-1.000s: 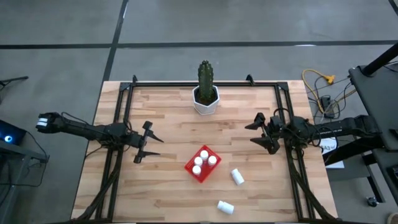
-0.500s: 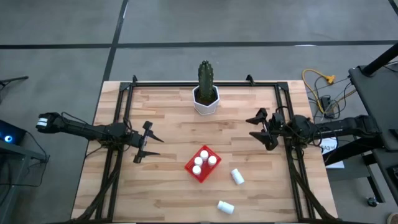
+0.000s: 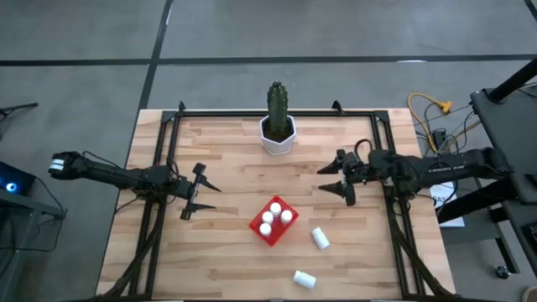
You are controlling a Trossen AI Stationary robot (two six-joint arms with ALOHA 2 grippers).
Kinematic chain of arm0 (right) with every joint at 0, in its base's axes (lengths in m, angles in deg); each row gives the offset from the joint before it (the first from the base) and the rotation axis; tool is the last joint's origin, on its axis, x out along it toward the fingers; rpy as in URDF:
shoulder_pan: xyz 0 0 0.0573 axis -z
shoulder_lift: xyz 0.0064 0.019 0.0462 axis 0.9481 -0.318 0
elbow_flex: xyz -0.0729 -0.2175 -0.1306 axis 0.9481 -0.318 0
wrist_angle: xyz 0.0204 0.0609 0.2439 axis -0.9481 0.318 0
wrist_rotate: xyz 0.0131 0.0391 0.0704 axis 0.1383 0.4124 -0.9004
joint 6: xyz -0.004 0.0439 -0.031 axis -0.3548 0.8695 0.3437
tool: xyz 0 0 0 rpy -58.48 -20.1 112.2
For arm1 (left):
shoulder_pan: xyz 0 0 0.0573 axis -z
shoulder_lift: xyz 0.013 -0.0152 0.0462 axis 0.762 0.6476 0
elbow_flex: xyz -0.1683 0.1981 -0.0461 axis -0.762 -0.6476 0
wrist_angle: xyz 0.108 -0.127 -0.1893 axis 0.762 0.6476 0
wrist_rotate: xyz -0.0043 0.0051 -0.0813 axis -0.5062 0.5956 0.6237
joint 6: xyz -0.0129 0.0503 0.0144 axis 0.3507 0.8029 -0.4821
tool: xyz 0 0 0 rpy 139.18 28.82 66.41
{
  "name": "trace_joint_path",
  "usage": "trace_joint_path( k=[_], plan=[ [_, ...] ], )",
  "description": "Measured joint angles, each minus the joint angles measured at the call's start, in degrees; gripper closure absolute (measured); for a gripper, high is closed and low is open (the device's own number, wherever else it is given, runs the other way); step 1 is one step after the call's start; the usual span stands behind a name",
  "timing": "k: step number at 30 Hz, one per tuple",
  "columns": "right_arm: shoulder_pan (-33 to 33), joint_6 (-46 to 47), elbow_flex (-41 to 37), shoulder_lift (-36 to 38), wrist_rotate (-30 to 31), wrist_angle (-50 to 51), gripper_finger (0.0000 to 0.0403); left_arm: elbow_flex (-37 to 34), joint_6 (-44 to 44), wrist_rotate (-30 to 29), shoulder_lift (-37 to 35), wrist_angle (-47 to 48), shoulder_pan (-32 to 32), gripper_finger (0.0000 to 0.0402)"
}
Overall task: Pick and place pill bottles into a basket
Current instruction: Put the white pill bottle into the red bin
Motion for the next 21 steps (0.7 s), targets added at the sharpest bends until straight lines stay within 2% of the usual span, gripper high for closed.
trace_joint_path(
  k=[7, 14, 21],
  plan=[
    [-6.11, 7.24, 11.71, -5.49, -0.09, 16.83, 0.0127, 0.0, 0.02, -0.06, 0.24, 0.02, 0.0, 0.0158],
    [-11.95, 20.35, 19.53, -12.39, 1.65, 30.3, 0.0131, 0.0, 0.0, -0.11, 0.49, 0.04, 0.0, 0.0158],
    [-17.34, 32.79, 22.56, -21.24, 1.64, 32.6, 0.0131, 0.0, -0.01, -0.11, 0.46, 0.04, 0.0, 0.0158]
  ],
)
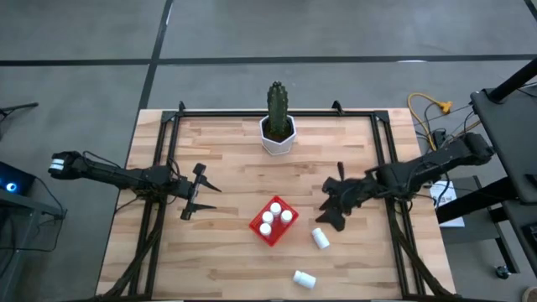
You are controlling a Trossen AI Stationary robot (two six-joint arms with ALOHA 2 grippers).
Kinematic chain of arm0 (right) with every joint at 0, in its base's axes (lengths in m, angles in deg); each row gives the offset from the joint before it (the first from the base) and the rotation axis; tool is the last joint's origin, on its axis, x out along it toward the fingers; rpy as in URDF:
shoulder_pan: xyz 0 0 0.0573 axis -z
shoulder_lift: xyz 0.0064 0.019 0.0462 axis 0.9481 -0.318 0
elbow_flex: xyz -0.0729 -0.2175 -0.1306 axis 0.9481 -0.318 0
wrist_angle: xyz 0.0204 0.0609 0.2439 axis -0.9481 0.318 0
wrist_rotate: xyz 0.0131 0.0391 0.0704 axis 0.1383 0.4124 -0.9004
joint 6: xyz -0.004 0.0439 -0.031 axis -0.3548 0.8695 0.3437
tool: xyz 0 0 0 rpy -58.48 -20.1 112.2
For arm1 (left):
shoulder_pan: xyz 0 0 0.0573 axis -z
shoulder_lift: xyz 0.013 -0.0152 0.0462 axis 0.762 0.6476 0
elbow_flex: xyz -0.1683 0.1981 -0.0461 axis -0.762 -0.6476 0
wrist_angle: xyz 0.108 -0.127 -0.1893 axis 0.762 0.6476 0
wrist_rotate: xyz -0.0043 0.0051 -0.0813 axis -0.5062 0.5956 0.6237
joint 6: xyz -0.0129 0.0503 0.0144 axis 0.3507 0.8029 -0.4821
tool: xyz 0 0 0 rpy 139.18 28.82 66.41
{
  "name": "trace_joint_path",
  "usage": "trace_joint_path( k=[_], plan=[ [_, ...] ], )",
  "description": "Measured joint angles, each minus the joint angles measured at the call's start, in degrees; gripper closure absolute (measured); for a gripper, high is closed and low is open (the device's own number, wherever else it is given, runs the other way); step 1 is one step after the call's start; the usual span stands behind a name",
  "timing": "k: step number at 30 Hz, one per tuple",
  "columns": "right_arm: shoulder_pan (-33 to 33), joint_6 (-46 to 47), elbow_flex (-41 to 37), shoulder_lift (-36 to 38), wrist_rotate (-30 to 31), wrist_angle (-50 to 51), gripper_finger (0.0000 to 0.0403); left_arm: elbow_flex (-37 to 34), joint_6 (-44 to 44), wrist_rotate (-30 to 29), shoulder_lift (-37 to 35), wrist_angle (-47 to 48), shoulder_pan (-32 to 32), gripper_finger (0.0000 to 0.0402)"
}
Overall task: Pick and place pill bottles into a basket
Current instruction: Put the white pill bottle into the red bin
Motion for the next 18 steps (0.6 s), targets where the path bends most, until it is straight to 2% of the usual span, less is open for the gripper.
trace_joint_path(
  k=[5, 13, 18],
  plan=[
    [-2.79, 8.81, 4.13, -6.9, -0.02, 2.57, 0.0131, 0.0, 0.05, 0.0, 0.02, 0.07, 0.0, 0.0158],
    [-5.55, 15.43, 18.92, -19.49, -0.03, 27.49, 0.0133, 0.0, 0.3, 0.0, 0.02, 0.91, 0.0, 0.0158],
    [-7.16, 15.68, 27.36, -27.46, -0.01, 32.72, 0.0137, 0.0, 0.27, 0.02, 0.02, 1.62, -0.01, 0.0158]
  ],
)
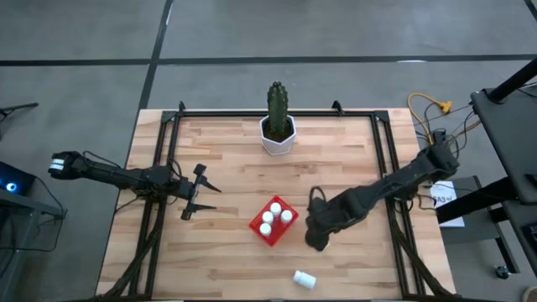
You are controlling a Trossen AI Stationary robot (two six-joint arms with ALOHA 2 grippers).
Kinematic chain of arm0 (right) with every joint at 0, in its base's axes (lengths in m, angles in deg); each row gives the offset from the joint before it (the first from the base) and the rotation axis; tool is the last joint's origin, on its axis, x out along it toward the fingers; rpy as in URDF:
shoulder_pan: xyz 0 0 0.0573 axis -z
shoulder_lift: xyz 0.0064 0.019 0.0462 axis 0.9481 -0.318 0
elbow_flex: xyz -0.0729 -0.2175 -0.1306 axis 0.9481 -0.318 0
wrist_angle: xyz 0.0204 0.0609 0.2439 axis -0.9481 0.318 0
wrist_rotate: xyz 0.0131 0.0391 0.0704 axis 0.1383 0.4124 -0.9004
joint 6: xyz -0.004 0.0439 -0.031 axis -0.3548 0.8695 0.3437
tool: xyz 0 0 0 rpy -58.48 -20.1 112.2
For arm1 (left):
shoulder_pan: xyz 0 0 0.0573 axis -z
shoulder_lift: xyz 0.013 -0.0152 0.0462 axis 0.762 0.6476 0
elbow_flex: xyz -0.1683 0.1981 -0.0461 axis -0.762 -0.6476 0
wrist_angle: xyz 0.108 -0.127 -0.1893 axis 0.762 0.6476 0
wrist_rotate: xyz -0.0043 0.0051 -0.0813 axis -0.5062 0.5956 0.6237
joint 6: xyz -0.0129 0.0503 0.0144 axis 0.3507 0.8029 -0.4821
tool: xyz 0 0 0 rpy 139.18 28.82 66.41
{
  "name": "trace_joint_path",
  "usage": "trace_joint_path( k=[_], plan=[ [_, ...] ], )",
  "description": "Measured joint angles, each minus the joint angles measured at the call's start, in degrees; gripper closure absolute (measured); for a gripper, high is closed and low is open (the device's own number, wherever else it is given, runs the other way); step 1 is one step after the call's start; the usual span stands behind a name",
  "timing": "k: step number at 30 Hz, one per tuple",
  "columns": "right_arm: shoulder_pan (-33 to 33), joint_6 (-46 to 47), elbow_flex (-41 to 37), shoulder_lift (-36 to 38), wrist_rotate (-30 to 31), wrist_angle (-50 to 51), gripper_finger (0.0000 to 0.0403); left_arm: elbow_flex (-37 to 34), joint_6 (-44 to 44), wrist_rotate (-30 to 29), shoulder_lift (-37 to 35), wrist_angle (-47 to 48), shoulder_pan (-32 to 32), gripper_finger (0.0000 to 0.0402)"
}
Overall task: Pick and place pill bottles into a basket
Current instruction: Put the white pill bottle into the red bin
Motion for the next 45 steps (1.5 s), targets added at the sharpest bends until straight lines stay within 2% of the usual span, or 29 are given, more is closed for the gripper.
trace_joint_path(
  k=[7, 11, 18, 27, 45],
  plan=[
    [-2.32, 0.59, 6.98, -8.36, 0.35, 0.92, 0.015, 0.0, 0.0, 0.0, 0.0, -0.02, 0.01, 0.0158],
    [-3.28, 1.73, 8.93, -10.96, 1.4, 4.83, 0.016, 0.17, 0.0, 0.0, 0.0, 0.0, -0.01, 0.0158],
    [-4.56, 4.08, 8.7, -12.01, 1.84, 6.34, 0.0176, 0.22, -0.04, 0.02, 0.0, -0.02, -0.01, 0.0158],
    [-5.15, 6.91, 8.66, -12.01, 4.57, 6.21, 0.0176, 0.26, -0.11, 0.02, 0.0, -0.02, 0.01, 0.0158],
    [-5.26, 12.54, 6.3, -12.09, 5.16, 5.72, 0.0098, 0.24, 0.92, 0.03, -0.01, -0.02, 0.01, 0.0158]
  ],
)
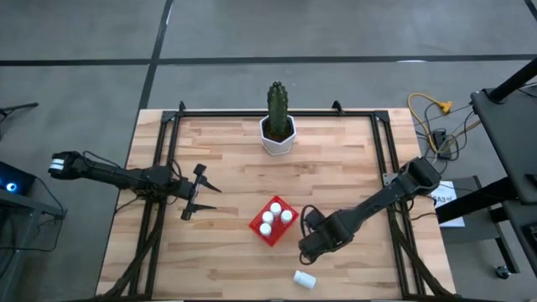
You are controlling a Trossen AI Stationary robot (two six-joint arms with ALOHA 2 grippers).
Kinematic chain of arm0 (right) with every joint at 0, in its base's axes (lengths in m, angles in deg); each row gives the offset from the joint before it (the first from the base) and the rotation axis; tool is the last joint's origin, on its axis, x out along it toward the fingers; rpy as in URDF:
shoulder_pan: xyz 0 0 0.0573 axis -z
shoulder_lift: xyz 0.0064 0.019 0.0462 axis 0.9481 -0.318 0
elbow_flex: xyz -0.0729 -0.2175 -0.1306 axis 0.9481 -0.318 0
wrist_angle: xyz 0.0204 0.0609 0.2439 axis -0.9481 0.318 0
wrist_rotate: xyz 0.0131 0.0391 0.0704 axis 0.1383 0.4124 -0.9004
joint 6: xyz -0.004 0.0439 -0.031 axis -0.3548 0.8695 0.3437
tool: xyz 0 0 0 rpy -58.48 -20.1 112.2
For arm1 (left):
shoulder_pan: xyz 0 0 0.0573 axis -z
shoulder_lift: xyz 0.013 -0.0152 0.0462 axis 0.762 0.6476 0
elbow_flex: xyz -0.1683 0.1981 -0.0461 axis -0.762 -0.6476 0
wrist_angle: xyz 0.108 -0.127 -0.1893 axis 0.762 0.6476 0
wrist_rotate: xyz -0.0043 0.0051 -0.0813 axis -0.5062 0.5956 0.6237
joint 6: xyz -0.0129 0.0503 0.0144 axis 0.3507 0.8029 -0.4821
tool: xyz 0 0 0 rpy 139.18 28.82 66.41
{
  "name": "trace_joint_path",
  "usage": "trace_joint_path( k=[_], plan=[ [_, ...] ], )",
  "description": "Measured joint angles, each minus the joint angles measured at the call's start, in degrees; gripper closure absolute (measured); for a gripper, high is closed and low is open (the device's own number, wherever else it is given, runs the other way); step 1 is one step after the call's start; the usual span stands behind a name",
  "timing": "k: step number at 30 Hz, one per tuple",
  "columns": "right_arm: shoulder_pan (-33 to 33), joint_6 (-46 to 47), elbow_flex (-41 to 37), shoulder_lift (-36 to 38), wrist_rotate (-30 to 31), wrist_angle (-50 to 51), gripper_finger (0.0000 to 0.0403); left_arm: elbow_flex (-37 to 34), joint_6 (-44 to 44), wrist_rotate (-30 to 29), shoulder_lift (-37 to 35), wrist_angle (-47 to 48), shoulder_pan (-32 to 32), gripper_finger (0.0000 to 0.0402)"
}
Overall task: Pick and place pill bottles into a basket
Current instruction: Put the white pill bottle into the red bin
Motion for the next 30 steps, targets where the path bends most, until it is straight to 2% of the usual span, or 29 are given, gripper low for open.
trace_joint_path(
  k=[7, 15, 30],
  plan=[
    [-0.51, 1.58, -2.42, -0.02, -0.83, -2.4, 0.0092, 0.01, 0.18, 0.0, -0.01, 0.0, -0.01, 0.0158],
    [-0.59, 2.0, -8.33, -0.04, -0.68, -11.47, 0.0102, 0.04, 0.17, 0.01, -0.01, -0.02, 0.0, 0.0158],
    [-0.59, 3.53, -10.95, -0.04, -2.22, -14.05, 0.0111, 0.09, 0.21, 0.05, -0.01, -0.04, -0.01, 0.0158]
  ],
)
